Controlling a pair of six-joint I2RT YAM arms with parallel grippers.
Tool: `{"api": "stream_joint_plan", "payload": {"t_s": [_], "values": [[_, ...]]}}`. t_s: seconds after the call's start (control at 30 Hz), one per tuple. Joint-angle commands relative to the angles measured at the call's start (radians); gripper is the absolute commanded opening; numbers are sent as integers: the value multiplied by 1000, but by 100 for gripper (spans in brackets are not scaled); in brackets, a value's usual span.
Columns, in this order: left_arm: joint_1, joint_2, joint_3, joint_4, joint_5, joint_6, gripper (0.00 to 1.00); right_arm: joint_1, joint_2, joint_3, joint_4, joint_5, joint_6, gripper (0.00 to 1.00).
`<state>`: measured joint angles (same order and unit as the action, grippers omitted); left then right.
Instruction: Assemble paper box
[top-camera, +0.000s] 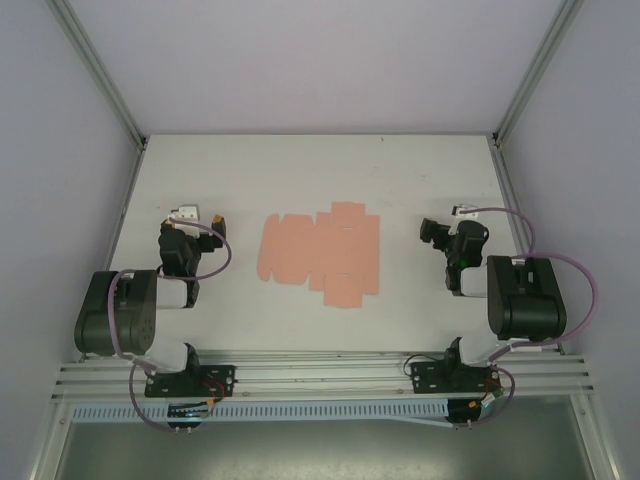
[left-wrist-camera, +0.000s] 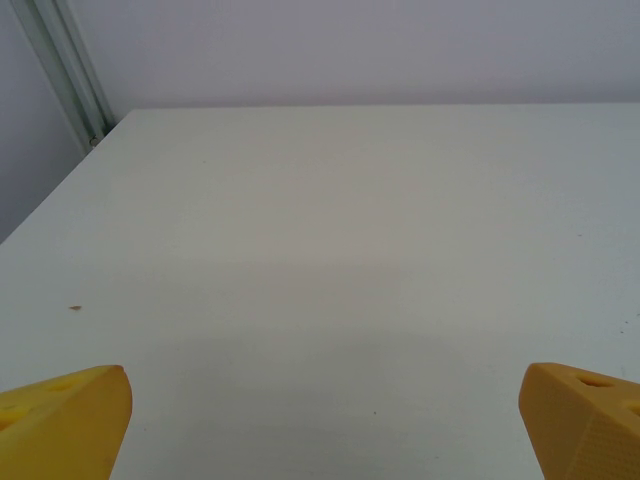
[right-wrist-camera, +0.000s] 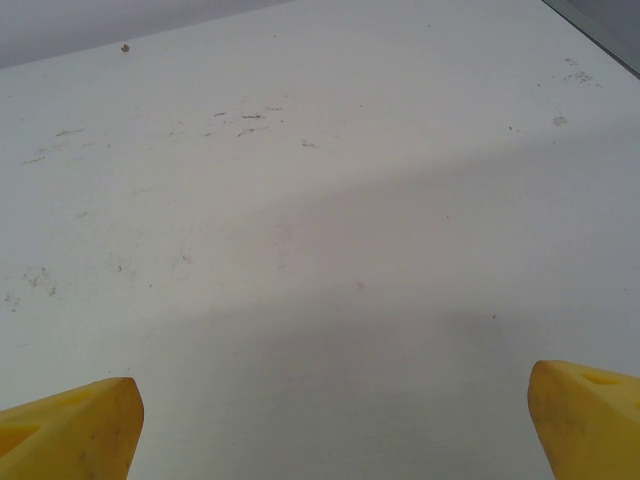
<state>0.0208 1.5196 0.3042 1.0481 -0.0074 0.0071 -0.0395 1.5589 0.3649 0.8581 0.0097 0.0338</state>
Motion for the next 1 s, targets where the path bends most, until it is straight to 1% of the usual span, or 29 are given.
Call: {"api": "stream_joint_plan", "payload": {"t_s": [0.0, 0.2, 0.27, 0.33, 0.37, 0.43, 0.47, 0.5, 0.53, 0.6, 0.63, 0.7, 0.73, 0.8, 0.83, 0.87, 0.9, 0.97], "values": [[6, 1, 2, 27, 28, 0, 99, 5, -3, 19, 42, 20, 9, 99], [5, 2, 12, 11, 81, 18, 99, 6, -4, 17, 43, 20, 9, 99], [5, 2, 11, 12, 82, 18, 99, 3, -11, 18, 42, -3, 1, 99], [5, 2, 9, 12, 83, 18, 99, 6, -48, 31, -10, -19, -8, 99], [6, 1, 9, 15, 83, 18, 99, 6, -74, 53, -69, -20, -8, 99], [5, -31, 40, -58, 77, 12, 99, 8, -120, 127, -252, -57, -20, 95], [5, -60, 72, -139, 61, 8, 99, 15, -131, 165, -326, -54, -26, 92], [5, -94, 114, -246, 21, -5, 99, 32, -140, 199, -393, -28, -26, 92], [5, -124, 144, -318, 3, -12, 99, 49, -149, 220, -434, -3, -26, 92], [5, -192, 187, -445, 5, -52, 99, 94, -181, 252, -510, 45, -5, 92], [5, -217, 209, -506, 26, -88, 99, 118, -199, 265, -546, 74, 23, 92], [6, -252, 273, -668, 118, -181, 99, 180, -238, 309, -659, 108, 86, 92], [6, -256, 301, -740, 157, -234, 99, 217, -256, 333, -722, 149, 127, 92], [4, -256, 338, -840, 281, -318, 99, 296, -286, 370, -841, 181, 209, 92], [4, -256, 338, -860, 330, -362, 99, 331, -294, 382, -886, 189, 266, 92], [2, -256, 332, -864, 392, -394, 99, 360, -298, 389, -923, 175, 318, 92], [-3, -253, 327, -871, 446, -427, 99, 388, -297, 395, -960, 151, 381, 90], [-25, -236, 327, -894, 502, -461, 99, 434, -281, 404, -1001, 83, 455, 83]]}}
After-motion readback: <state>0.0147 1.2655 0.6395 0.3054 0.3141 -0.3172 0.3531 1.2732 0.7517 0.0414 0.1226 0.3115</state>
